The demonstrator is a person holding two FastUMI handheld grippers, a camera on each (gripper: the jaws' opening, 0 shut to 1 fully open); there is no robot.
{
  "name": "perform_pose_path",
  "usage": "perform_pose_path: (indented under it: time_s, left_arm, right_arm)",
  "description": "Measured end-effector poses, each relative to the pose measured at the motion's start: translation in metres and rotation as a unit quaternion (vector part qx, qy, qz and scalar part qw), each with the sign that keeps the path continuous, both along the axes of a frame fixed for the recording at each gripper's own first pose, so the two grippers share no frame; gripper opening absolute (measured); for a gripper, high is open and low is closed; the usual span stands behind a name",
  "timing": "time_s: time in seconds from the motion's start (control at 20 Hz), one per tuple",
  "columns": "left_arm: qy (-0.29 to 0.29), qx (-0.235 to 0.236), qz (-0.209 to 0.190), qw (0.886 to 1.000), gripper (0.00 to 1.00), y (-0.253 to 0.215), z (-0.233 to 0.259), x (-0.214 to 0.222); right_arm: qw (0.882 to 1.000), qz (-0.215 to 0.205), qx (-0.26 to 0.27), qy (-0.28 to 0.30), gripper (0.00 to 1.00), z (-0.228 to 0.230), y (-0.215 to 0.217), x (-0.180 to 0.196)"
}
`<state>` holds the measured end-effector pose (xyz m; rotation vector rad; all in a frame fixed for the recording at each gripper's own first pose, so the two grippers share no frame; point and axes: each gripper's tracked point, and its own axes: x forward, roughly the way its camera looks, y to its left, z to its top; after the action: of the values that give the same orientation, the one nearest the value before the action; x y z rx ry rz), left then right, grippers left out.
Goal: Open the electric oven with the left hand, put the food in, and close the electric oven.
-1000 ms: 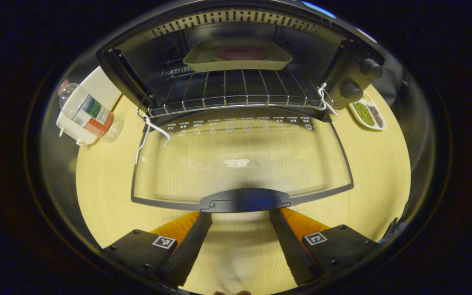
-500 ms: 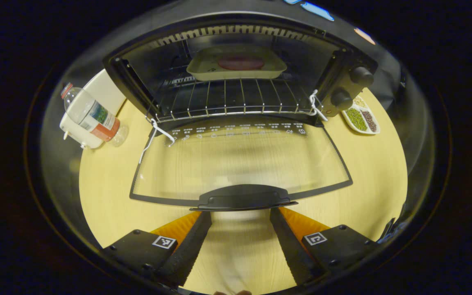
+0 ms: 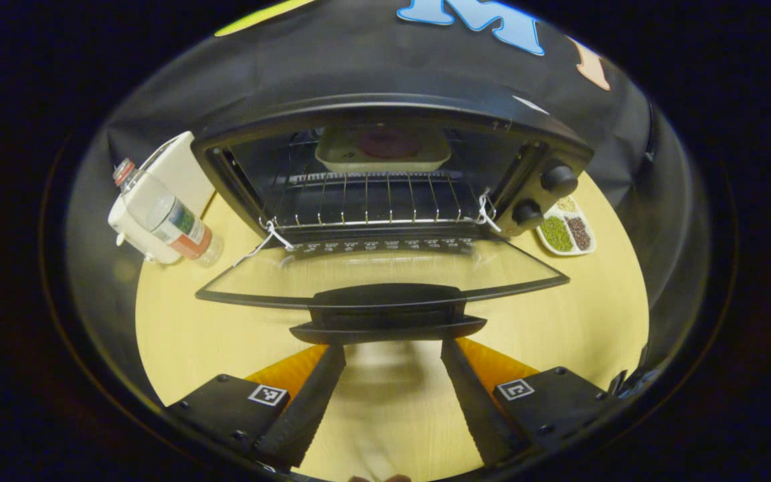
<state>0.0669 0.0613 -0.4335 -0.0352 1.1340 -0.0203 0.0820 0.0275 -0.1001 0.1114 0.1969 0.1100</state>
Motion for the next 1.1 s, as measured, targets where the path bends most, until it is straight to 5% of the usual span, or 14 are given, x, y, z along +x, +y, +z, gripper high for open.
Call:
perform_pose_path:
  time_s: [0.8, 1.1]
  left_arm:
    - [-0.079, 0.007, -0.003, 0.997, 0.98, 0.0, 0.047, 0.03]
    - [-0.207, 0.01, -0.009, 0.978, 0.98, -0.003, 0.133, 0.036]
  right_arm:
    - [1.0, -0.008, 0.006, 0.003, 0.96, -0.001, -0.009, -0.006]
    - [1.0, 0.0, 0.001, -0.009, 0.96, 0.015, 0.003, -0.011]
